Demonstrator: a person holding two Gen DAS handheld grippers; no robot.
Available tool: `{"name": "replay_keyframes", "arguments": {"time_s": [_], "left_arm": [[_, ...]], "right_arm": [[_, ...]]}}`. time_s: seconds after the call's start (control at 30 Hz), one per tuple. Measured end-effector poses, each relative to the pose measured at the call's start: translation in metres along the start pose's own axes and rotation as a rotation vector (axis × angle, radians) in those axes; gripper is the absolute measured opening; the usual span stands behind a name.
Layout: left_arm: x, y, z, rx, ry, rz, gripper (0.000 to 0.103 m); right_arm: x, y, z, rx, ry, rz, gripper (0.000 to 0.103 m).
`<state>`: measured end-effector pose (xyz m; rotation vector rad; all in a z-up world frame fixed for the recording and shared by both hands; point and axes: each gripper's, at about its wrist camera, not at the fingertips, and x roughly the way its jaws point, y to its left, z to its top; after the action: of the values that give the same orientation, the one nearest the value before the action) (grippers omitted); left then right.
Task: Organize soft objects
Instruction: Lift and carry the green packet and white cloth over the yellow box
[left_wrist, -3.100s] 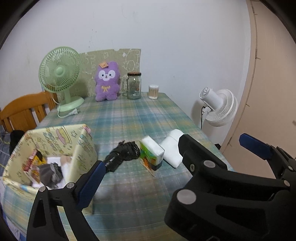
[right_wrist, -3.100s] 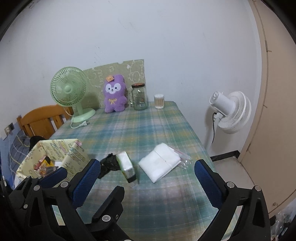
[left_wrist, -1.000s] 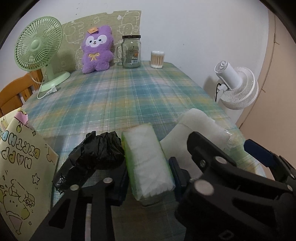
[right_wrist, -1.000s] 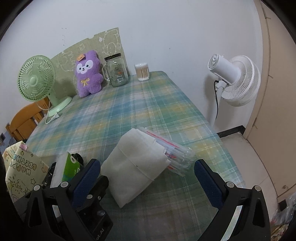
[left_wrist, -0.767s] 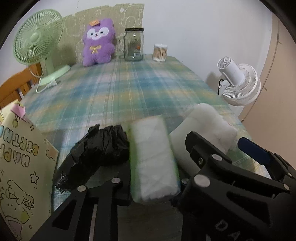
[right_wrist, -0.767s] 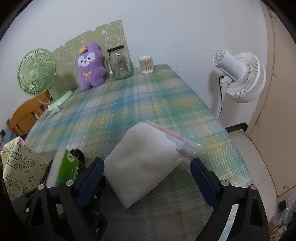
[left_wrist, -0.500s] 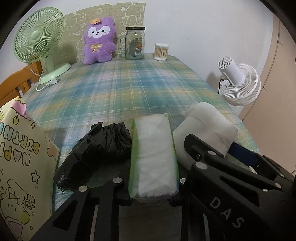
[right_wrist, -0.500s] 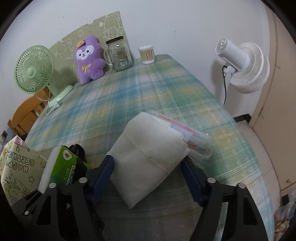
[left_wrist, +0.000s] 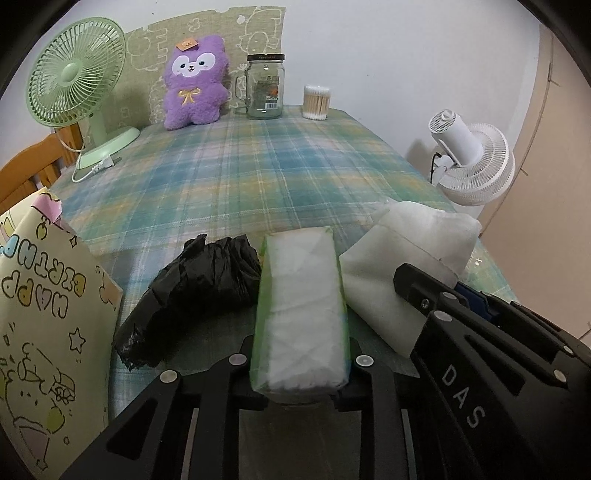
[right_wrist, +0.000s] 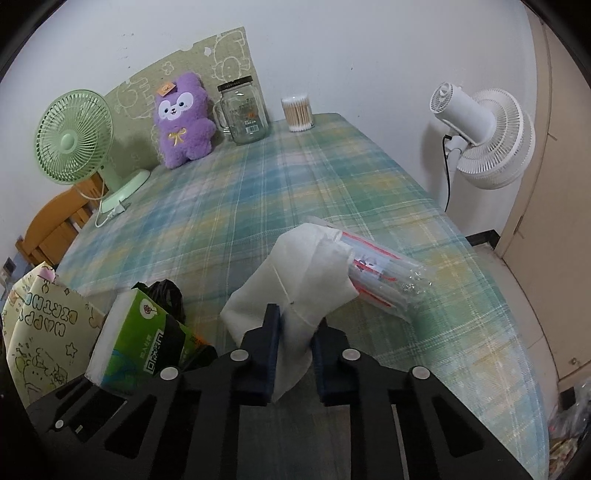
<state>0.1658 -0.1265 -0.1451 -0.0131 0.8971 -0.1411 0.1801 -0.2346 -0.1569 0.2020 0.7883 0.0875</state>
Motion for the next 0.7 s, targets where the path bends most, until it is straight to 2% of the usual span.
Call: {"name": "replay_keyframes", "arguments": {"time_s": [0.7], "left_arm": [[-0.043, -0.014, -0.01, 0.029, -0.069, -0.026, 0.02]], "right_arm": [[-0.055, -0.001, -0.01, 0.012, -0.086, -0.016, 0.013]]}}
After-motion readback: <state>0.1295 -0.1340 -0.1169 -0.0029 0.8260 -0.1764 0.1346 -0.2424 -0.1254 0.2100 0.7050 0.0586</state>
